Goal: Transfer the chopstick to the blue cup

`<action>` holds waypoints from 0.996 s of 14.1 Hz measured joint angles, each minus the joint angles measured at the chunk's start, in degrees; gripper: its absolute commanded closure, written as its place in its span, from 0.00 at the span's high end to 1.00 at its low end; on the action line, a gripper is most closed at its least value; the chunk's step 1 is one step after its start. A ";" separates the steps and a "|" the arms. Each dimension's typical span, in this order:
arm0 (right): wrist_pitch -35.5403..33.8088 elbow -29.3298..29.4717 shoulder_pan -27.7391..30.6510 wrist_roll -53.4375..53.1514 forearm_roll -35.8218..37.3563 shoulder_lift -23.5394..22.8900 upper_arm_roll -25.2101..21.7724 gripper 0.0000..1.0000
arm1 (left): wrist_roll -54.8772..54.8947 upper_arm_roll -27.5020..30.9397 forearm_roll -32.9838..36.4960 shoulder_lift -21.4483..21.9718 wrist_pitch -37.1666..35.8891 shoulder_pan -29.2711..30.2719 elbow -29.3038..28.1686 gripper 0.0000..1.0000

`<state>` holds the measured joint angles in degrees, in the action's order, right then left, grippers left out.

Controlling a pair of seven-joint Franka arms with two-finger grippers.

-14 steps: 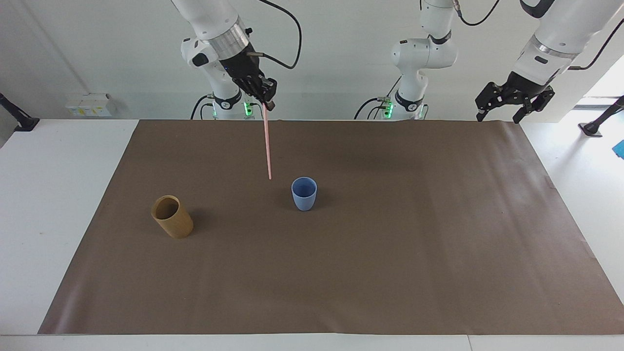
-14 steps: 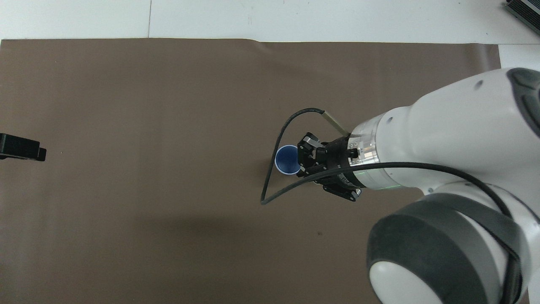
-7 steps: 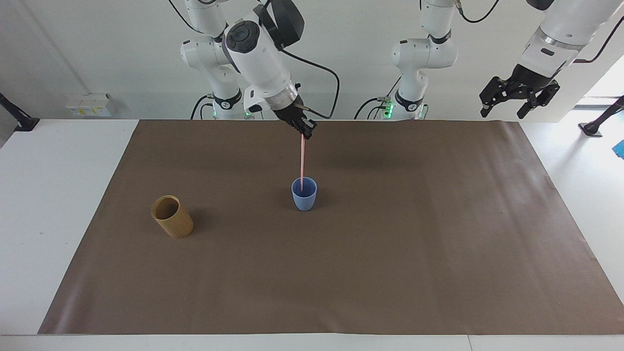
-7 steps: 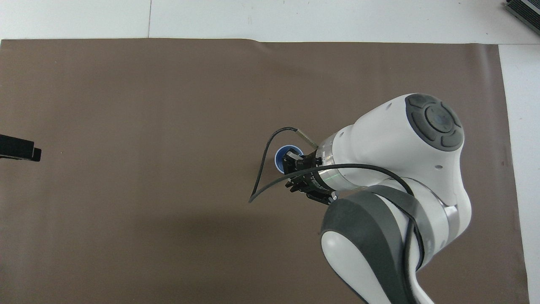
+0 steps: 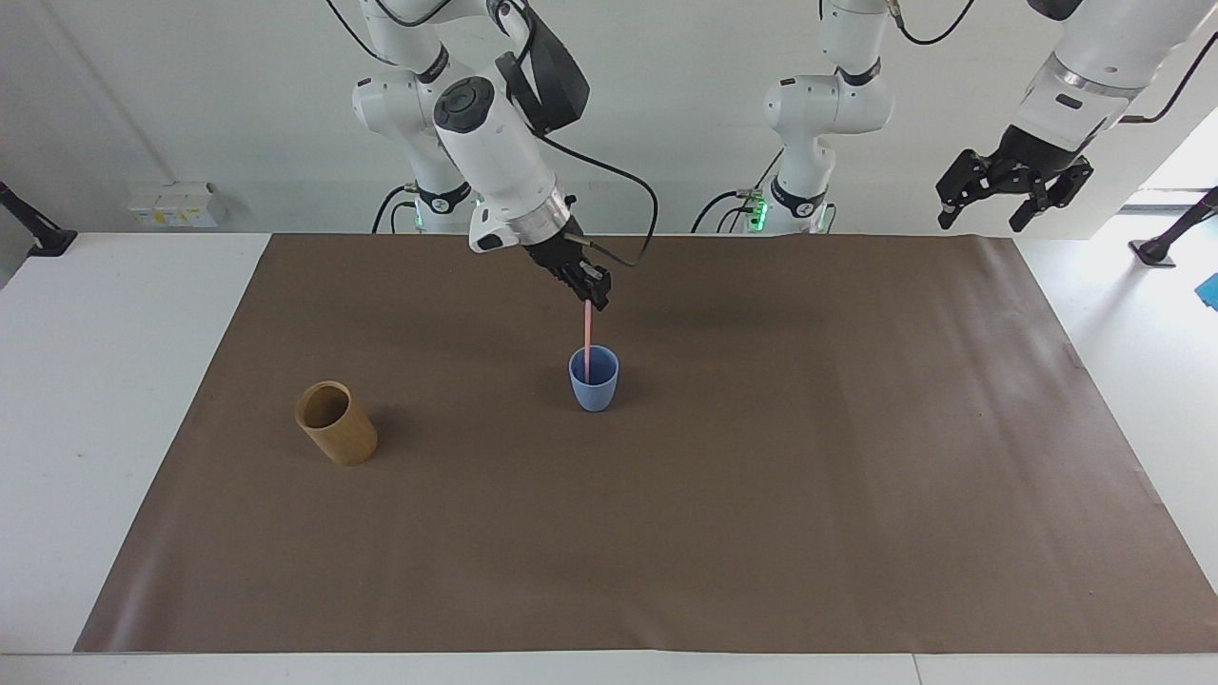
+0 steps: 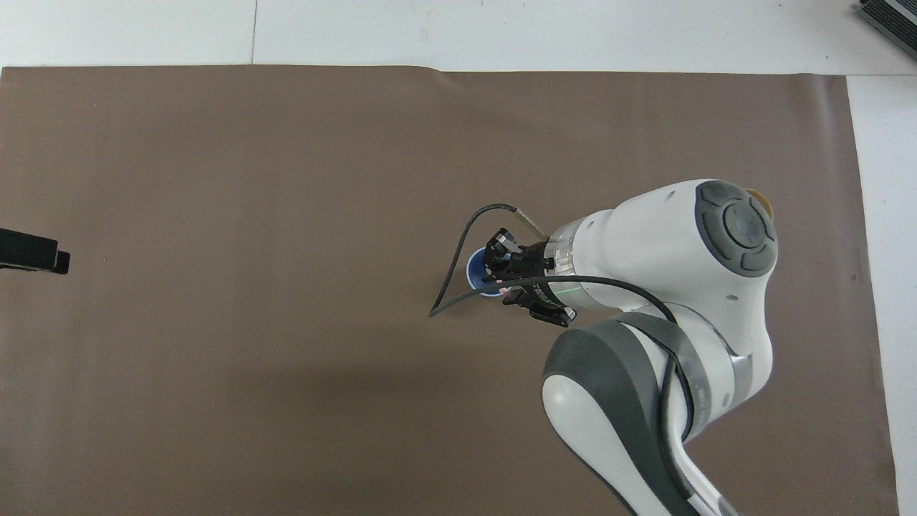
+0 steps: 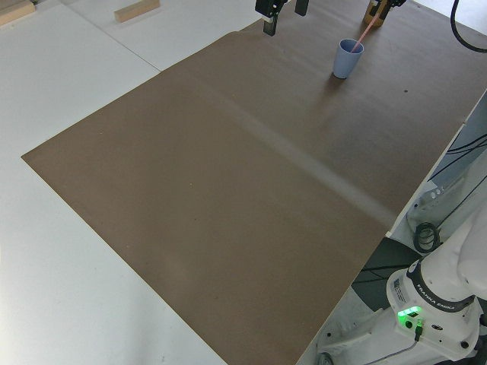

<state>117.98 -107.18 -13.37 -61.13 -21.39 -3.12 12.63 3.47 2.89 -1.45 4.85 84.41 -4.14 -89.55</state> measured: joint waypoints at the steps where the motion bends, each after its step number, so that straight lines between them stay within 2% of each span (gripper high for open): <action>1: 0.15 0.48 0.07 0.38 0.15 0.01 -0.06 1.00 | 0.00 0.00 0.00 0.00 0.00 0.00 0.00 1.00; 3: 0.15 2.13 0.93 3.57 1.90 0.21 -0.49 1.00 | 0.00 0.00 0.00 0.00 0.00 0.00 0.00 1.00; 5: -1.40 3.22 4.35 9.77 5.66 0.82 -0.61 1.00 | 0.00 0.00 0.00 0.00 0.00 0.00 0.00 1.00; 10: -11.10 4.29 14.93 36.01 11.71 4.60 -1.10 1.00 | 0.00 0.00 0.00 0.00 -0.01 0.00 0.00 1.00; 14: -19.30 8.02 16.32 44.01 19.51 7.72 -1.16 1.00 | 0.00 0.00 0.00 0.00 -0.01 0.00 0.00 1.00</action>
<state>98.68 -99.16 2.94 -17.12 -1.88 4.60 11.47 3.47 2.89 -1.45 4.85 84.40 -4.14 -89.55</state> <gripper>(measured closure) 0.000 0.000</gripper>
